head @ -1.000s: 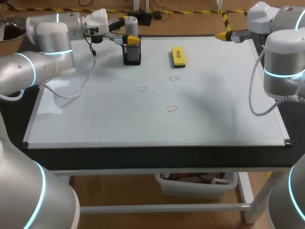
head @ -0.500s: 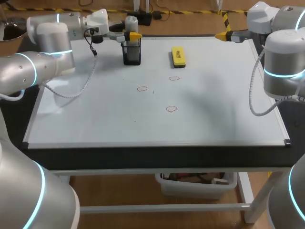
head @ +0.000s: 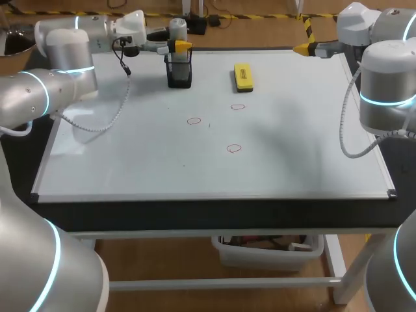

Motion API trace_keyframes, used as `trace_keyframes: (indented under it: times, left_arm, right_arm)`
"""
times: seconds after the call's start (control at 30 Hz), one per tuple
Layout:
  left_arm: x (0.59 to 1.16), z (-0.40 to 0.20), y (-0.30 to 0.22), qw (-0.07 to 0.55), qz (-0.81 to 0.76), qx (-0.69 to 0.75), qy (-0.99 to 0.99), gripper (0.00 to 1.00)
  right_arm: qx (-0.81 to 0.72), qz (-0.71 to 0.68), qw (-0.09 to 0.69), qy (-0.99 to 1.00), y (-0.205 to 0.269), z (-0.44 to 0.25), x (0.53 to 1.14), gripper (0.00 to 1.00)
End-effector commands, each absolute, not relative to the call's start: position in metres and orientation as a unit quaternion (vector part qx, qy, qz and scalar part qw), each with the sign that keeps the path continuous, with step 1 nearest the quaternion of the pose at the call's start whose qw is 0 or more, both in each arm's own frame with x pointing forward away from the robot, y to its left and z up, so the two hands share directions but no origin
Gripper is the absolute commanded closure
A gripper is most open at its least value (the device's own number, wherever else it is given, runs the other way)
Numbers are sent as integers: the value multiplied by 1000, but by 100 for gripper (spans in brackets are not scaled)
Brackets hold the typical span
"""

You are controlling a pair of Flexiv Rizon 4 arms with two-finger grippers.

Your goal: Pick up the inspection probe, press it on each red-marked spot on the whiteboard one by one, put down the probe, pick up the eraser, and wipe off all the red marks.

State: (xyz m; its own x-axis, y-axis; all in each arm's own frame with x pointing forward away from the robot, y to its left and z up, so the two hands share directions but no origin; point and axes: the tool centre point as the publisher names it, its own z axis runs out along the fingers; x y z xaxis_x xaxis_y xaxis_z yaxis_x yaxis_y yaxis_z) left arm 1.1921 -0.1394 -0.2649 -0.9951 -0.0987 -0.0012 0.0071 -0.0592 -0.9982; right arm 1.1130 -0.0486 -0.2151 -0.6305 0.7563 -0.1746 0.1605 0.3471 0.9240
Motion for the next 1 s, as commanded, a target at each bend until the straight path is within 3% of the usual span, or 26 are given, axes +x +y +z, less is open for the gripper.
trace_keyframes:
  times: [0.03, 0.67, 1.0]
  left_arm:
    - [1191, -256, -135, 36, -734, -22, 678, 100]
    - [1170, -180, -141, 34, -726, -30, 687, 100]
    - [1151, -144, -134, 71, -718, -47, 691, 100]
  right_arm:
    - [301, 486, 307, 761, -49, -216, 1113, 0]
    - [301, 486, 307, 761, -49, -216, 1113, 0]
    - [301, 486, 307, 761, -49, -216, 1113, 0]
